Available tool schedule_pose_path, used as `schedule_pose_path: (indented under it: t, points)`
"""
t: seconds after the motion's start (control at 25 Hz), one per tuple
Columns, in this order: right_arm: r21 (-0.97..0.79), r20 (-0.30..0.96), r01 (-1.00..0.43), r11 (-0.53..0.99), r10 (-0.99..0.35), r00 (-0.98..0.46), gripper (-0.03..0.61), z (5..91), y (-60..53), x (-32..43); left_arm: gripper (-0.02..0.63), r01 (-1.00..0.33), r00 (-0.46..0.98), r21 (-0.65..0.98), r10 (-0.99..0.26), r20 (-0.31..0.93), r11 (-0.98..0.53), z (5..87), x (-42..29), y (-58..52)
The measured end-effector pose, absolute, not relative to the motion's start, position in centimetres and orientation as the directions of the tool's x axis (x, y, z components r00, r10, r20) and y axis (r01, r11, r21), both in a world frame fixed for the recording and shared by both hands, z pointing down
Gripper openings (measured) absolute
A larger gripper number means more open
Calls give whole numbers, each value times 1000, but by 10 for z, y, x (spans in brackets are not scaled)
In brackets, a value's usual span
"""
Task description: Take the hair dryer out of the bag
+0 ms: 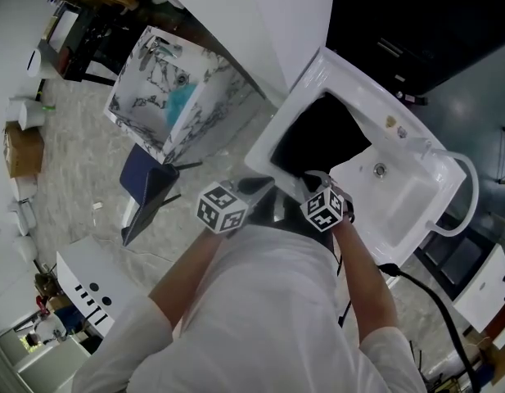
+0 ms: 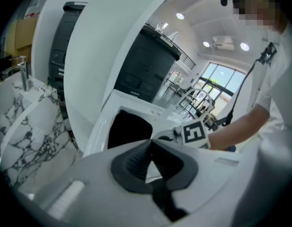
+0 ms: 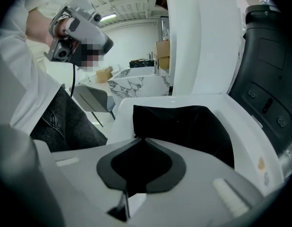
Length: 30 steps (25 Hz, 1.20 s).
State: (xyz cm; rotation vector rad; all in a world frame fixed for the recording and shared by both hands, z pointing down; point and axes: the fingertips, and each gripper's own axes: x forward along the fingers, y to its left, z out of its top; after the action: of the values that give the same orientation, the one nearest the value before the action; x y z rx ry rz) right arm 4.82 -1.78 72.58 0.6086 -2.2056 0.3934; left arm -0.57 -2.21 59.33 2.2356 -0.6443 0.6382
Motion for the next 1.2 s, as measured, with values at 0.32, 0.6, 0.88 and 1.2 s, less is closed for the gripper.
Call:
schedule_pose_path:
  t: [0.32, 0.6, 0.88, 1.2]
  points:
    - [-133, 750, -622, 772, -331, -572, 17, 707, -42, 67, 3, -547, 757, 493, -149, 636, -677, 622, 17, -21]
    - [-175, 730, -662, 729, -355, -584, 17, 691, -64, 72, 96, -470, 720, 477, -9, 694, -743, 668, 49, -20]
    - [-153, 722, -677, 720, -386, -574, 17, 679, -78, 80, 127, -603, 693, 464, -139, 707, -648, 695, 52, -50]
    - [-128, 706, -688, 715, -421, -569, 17, 659, -96, 89, 138, -655, 639, 420, -163, 752, -628, 715, 58, -61]
